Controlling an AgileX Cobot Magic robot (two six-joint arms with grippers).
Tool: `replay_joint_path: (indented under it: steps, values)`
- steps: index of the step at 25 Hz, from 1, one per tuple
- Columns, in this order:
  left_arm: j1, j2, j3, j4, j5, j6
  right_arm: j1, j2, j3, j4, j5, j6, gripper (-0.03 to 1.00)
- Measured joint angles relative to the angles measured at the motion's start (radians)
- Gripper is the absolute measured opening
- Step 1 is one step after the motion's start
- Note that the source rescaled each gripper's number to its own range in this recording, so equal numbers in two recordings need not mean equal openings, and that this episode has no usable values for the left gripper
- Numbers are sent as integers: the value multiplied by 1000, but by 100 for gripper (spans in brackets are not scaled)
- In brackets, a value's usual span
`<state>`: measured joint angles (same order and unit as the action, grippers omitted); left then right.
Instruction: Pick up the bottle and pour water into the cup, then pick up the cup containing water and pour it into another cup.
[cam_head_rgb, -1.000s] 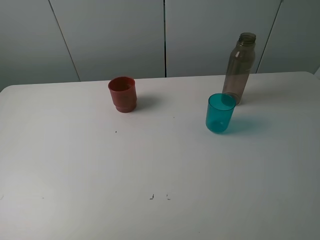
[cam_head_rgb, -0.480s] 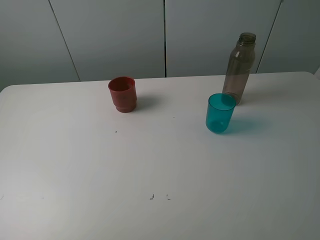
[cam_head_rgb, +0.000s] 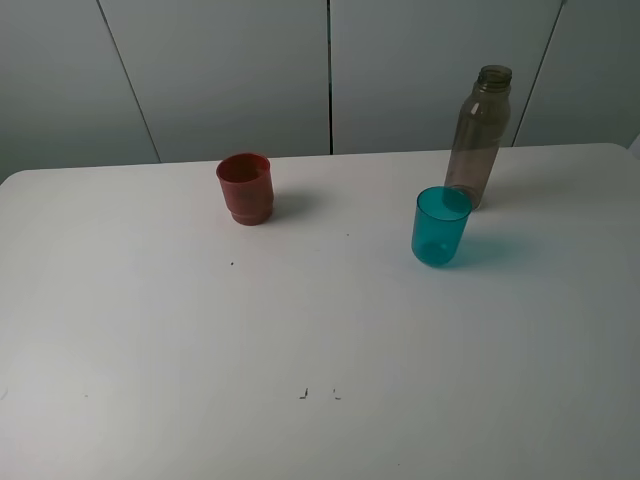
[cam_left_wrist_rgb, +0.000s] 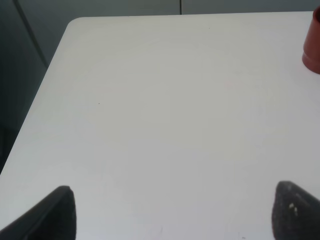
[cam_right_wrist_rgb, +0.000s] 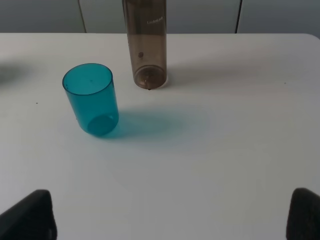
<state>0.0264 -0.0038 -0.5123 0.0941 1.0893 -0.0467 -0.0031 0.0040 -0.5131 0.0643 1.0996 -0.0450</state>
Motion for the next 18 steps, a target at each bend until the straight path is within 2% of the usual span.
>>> replay_joint_path:
  steps: [18]
  values:
    - [0, 0, 0, 0, 0, 0, 0, -4, 0, 0, -2, 0, 100]
